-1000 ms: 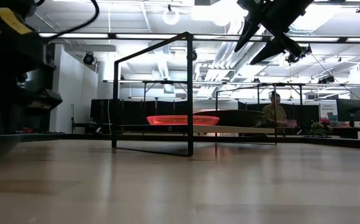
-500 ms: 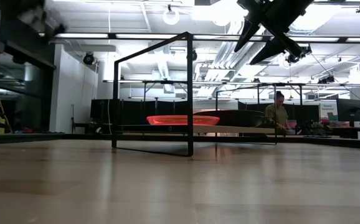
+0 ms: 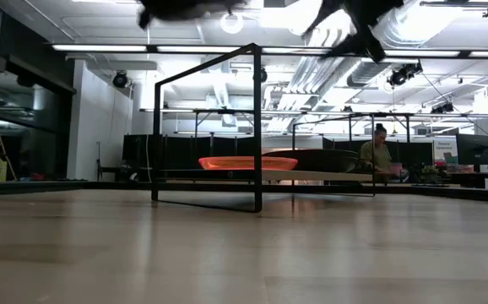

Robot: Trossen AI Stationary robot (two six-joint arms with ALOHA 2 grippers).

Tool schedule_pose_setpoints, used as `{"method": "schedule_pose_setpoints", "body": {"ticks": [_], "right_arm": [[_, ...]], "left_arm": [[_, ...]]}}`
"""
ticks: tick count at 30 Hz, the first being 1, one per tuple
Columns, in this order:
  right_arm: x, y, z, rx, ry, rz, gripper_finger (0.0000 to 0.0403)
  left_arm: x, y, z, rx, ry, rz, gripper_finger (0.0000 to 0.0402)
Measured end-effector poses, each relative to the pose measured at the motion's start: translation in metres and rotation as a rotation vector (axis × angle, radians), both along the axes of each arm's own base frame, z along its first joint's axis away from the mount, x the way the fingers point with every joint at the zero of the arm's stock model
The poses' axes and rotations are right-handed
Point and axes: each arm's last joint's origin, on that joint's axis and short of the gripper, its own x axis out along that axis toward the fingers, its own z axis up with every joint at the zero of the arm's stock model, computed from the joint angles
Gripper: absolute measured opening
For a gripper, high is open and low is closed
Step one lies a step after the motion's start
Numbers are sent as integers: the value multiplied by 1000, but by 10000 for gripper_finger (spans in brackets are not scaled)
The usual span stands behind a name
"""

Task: Place and stack plates onto a shelf
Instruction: Stack the black plate on top of the black plate on the shelf

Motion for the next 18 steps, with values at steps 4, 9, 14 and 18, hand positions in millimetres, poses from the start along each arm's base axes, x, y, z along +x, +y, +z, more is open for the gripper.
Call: {"method": "schedule_pose_setpoints", "body": {"ticks": [4, 9, 14, 18], "right_arm": [[-9, 1, 24, -95, -140, 55, 238], [-33, 3, 51, -189, -277, 72, 238], [-48, 3, 60, -225, -315, 47, 238], [-48, 3, 60, -243, -303, 40, 238]], "left_arm": [[29, 51, -25, 9, 68, 125, 1], [63, 104, -72, -77, 114, 254, 0], [102, 126, -120, -166, 81, 297, 0], [127, 131, -141, -242, -41, 331, 0]]}}
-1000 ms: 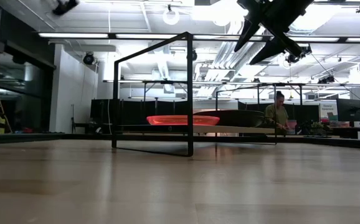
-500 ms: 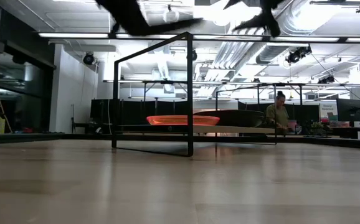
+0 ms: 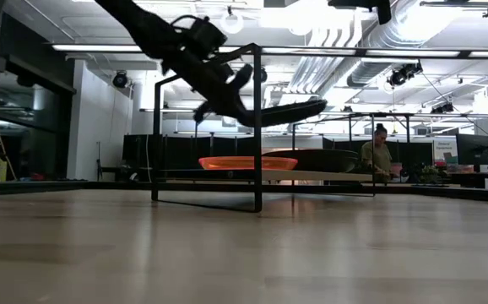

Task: Place and stack plates onto a shelf
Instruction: Stack the black plate on top of the black plate on the shelf, then return to Home Position

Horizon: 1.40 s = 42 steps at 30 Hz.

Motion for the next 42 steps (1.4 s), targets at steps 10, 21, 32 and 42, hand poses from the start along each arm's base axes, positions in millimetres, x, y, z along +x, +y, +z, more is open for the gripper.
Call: {"method": "schedule_pose_setpoints", "body": {"ticks": [10, 21, 32, 42], "right_arm": [[6, 0, -6, -5, 43, 1, 238], [10, -1, -9, -3, 65, 1, 238], [10, -1, -9, -1, 63, -23, 238], [10, -1, -9, 3, 62, -7, 238]], "left_arm": [[30, -12, -33, -19, -38, 100, 0], [43, -33, -29, 126, -41, 132, 17], [49, -37, -29, 145, -81, 112, 111], [20, -29, 34, 223, -195, -22, 158]]}}
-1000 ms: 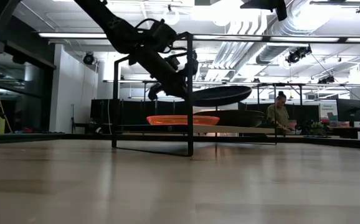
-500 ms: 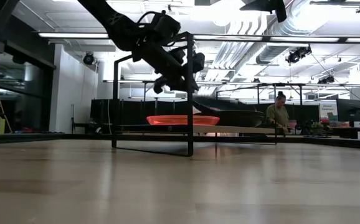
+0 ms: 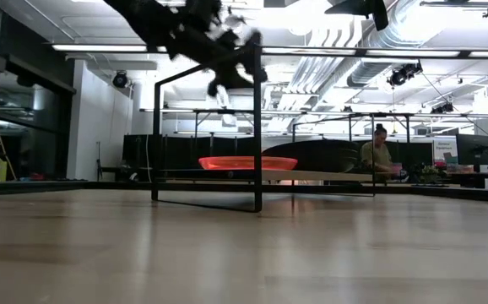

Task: Place and stack plates onto a shelf
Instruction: Return to Home Position

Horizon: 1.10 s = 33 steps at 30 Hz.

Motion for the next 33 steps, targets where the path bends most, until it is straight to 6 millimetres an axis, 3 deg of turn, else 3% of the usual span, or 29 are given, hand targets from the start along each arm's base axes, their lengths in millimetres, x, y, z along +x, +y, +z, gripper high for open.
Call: {"method": "schedule_pose_setpoints", "body": {"ticks": [6, 12, 15, 22, 27, 33], "right_arm": [[0, 0, 0, -5, 3, 2, 238], [0, 0, -3, -1, 29, 4, 238], [-1, 0, -4, 4, 43, 4, 238], [-1, 1, -4, 25, 35, 12, 238], [0, 1, -4, 27, 35, 25, 238], [0, 1, -4, 27, 34, 26, 238]], "left_arm": [[-56, -9, 78, 108, -110, -156, 151], [-114, -56, 133, 210, -242, -271, 138], [-137, -85, 138, 245, -300, -329, 131], [-176, -132, 118, 269, -448, -415, 116], [-190, -148, 103, 264, -516, -448, 109], [-194, -155, 103, 259, -538, -462, 106]]}}
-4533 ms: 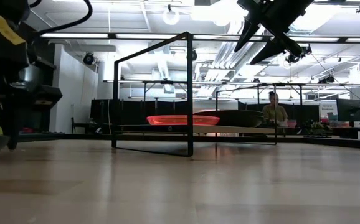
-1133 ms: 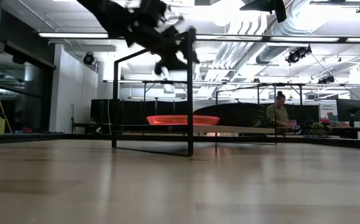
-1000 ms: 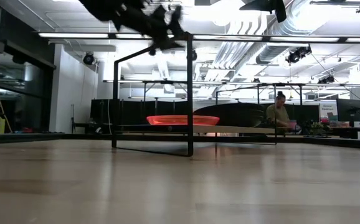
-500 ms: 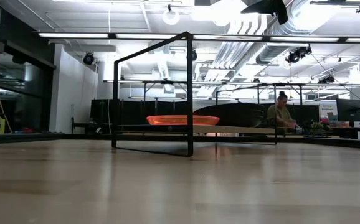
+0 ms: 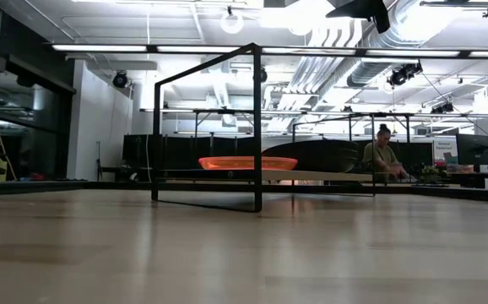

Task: Place and stack plates onto a shelf
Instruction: Return to Home Position

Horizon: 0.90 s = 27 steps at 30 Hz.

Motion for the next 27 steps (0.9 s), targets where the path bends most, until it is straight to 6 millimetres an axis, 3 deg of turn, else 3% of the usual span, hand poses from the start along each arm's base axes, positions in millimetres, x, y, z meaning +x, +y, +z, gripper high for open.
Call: {"method": "schedule_pose_setpoints", "body": {"ticks": [14, 17, 21, 27], "right_arm": [[0, 1, 0, 8, -2, 21, 238], [0, 1, 0, 9, -2, 26, 238], [0, 1, 0, 9, -2, 27, 238], [0, 1, 0, 10, -2, 27, 238]], "left_arm": [[0, -2, 0, 3, 1, -26, 102], [1, -11, -2, 12, 25, -89, 76], [5, -28, -10, 54, 111, -154, 13], [6, -44, -29, 95, 231, -145, 1]]}}
